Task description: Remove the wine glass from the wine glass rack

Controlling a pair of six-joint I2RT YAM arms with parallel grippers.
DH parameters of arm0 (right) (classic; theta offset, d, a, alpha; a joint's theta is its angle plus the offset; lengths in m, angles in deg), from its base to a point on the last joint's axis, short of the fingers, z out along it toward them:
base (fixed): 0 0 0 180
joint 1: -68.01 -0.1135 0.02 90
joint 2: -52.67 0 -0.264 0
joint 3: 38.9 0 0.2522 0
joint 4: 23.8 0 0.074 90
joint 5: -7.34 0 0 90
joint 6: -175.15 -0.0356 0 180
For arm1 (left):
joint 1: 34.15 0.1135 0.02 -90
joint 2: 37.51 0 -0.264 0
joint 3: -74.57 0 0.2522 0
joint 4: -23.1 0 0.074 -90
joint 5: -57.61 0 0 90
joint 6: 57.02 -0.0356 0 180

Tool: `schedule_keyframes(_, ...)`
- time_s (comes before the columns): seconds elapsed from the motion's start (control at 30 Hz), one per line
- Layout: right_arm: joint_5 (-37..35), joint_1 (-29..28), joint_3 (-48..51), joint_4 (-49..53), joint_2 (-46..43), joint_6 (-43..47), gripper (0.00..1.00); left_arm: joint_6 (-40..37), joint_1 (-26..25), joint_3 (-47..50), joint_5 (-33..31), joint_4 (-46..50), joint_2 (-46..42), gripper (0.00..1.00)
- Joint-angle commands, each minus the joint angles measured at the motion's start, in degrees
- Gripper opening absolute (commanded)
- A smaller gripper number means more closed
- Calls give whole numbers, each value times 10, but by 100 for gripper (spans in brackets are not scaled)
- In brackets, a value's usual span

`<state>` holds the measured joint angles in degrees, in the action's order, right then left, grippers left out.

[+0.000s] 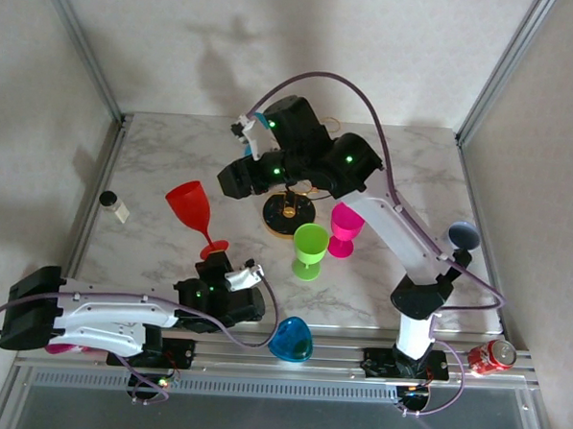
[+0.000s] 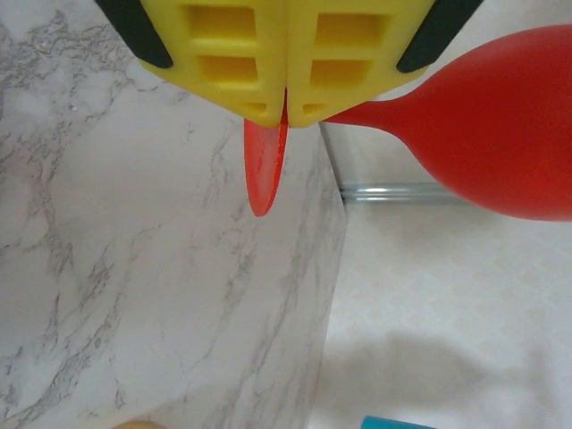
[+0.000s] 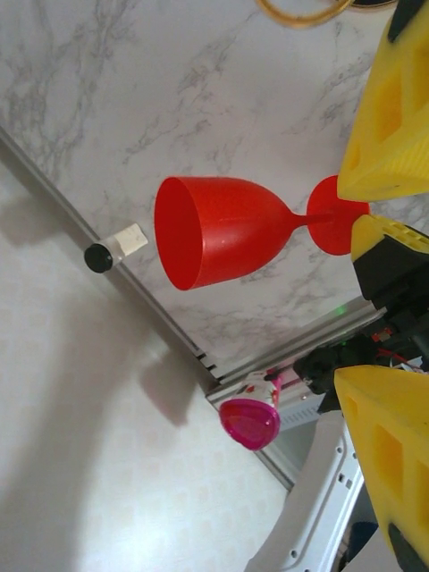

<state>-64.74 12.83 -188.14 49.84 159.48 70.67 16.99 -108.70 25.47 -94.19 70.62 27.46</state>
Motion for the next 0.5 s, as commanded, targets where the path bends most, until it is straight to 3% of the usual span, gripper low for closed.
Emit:
schedule_keyframes(0.0,10,-14,-49,40,25,33,52,-32,-21,12,-54,-20,0,0)
schedule_keyframes(0.47,12,-33,-144,83,106,65,56,-84,-63,57,-104,-40,15,0)
